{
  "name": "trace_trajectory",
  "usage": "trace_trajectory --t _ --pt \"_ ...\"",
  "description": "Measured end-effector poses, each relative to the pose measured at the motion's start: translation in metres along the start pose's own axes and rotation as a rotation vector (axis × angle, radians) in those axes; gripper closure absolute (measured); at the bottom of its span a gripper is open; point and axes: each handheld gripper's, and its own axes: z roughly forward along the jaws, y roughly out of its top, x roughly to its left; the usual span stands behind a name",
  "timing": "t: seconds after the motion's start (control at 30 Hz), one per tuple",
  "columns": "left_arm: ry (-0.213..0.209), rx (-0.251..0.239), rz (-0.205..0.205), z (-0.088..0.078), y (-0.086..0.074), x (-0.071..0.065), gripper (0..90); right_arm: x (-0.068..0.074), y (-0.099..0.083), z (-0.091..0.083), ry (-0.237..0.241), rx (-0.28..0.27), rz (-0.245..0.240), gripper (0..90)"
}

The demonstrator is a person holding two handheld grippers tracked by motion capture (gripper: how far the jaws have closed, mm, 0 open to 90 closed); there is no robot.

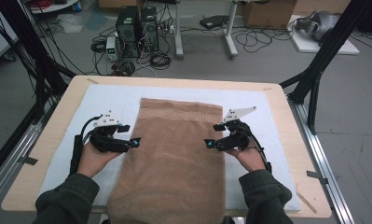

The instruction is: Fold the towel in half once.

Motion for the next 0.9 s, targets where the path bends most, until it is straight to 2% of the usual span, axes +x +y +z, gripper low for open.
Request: trace_trajectory --t 0.07,0.17,0.23,0.33,0.37,0.4,0.47,0.57,0.63,0.73,0.83,0.9 --pt "0.008 0.008 -0.002 0.002 0.008 0.006 30.2 -0.006 0.006 -0.002 -0.008 -0.004 0.005 22.9" --pt "0.019 -0.019 -0.015 0.005 0.016 0.015 30.8 -0.015 0.016 -0.005 -0.044 -0.012 0.001 23.4" --pt "0.036 -0.028 -0.008 0.010 0.018 0.020 31.3 -0.023 0.019 -0.004 -0.072 -0.010 0.008 23.5" --pt "0.060 -0.041 -0.019 0.019 0.018 0.028 29.6 -0.034 0.017 0.003 -0.093 -0.041 0.035 23.7" --pt "0.064 -0.039 -0.018 0.023 0.017 0.030 29.8 -0.037 0.015 0.007 -0.090 -0.030 0.041 23.6" --pt "0.067 -0.033 -0.021 0.027 0.016 0.032 30.1 -0.038 0.013 0.011 -0.112 -0.016 0.042 23.9" --pt "0.083 0.002 -0.027 0.036 0.012 0.037 30.5 -0.043 0.008 0.017 -0.127 -0.019 0.060 26.1" --pt "0.087 0.039 -0.065 0.050 0.006 0.044 30.6 -0.050 0.000 0.026 -0.171 0.006 0.102 25.1" --pt "0.103 0.046 -0.073 0.057 0.003 0.047 31.8 -0.053 -0.005 0.032 -0.208 0.024 0.110 21.2" --pt "0.110 0.062 -0.103 0.067 -0.003 0.054 33.6 -0.058 -0.009 0.037 -0.231 0.037 0.125 20.9" --pt "0.110 0.050 -0.163 0.077 -0.008 0.058 36.6 -0.060 -0.010 0.041 -0.281 0.044 0.123 20.9" --pt "0.112 0.055 -0.165 0.082 -0.010 0.057 38.0 -0.064 -0.013 0.044 -0.279 0.050 0.142 22.6"
